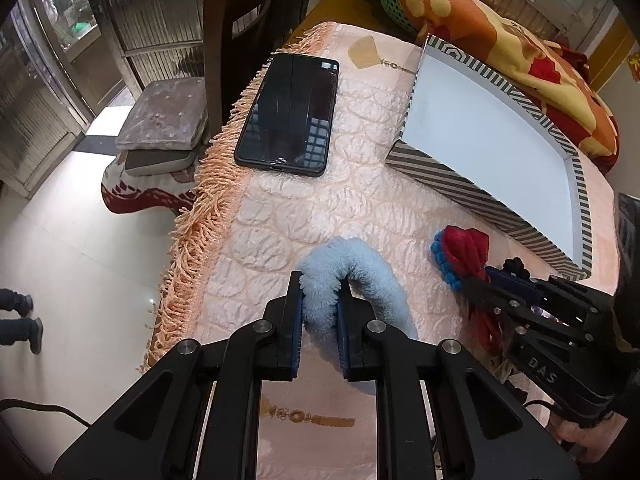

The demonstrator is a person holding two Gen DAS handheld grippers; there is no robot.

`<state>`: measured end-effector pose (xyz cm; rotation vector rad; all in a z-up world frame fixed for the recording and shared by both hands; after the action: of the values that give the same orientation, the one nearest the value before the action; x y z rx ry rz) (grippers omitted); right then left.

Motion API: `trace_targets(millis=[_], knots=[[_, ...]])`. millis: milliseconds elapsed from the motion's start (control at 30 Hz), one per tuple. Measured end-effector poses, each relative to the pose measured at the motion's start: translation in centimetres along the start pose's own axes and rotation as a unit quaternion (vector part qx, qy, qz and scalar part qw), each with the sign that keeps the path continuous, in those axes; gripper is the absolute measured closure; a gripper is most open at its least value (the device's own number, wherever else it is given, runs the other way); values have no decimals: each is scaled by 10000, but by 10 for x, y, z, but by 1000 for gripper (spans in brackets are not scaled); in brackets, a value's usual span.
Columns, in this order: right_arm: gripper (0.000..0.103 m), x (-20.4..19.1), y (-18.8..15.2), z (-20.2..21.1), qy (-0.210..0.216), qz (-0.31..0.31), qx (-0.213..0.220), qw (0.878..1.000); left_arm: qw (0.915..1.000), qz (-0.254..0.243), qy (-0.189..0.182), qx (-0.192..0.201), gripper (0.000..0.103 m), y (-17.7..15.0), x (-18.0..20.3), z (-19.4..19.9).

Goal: Organize jewelry
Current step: 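Grasp the light-blue scrunchie with the left tool while the right tool grasps the red bow, then carry both items into the striped tray and open both tools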

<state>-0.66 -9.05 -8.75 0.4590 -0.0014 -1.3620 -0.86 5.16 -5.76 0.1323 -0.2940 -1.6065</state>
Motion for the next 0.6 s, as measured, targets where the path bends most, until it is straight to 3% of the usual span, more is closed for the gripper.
trace_targets(millis=[300,600], knots=[[86,4,-6,50,107,-344,531,9979,9998,-178,-41,109,90,4,13,6],[86,31,-4,92,-194,-733,938,9927,9982,-523,-130,249,90,13,39,15]])
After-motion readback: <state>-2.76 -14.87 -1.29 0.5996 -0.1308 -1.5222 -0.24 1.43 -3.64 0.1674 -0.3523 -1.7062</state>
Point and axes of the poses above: each gripper's, at about its wrist camera, not at the fingertips, and z roughly against the way its jaws point, x to its right, y to its top, the point moved 5 cm from there along -z, roughly the way its jaws point, and after that the axes turned 5 degrees about -x, right-handed, at the moved point
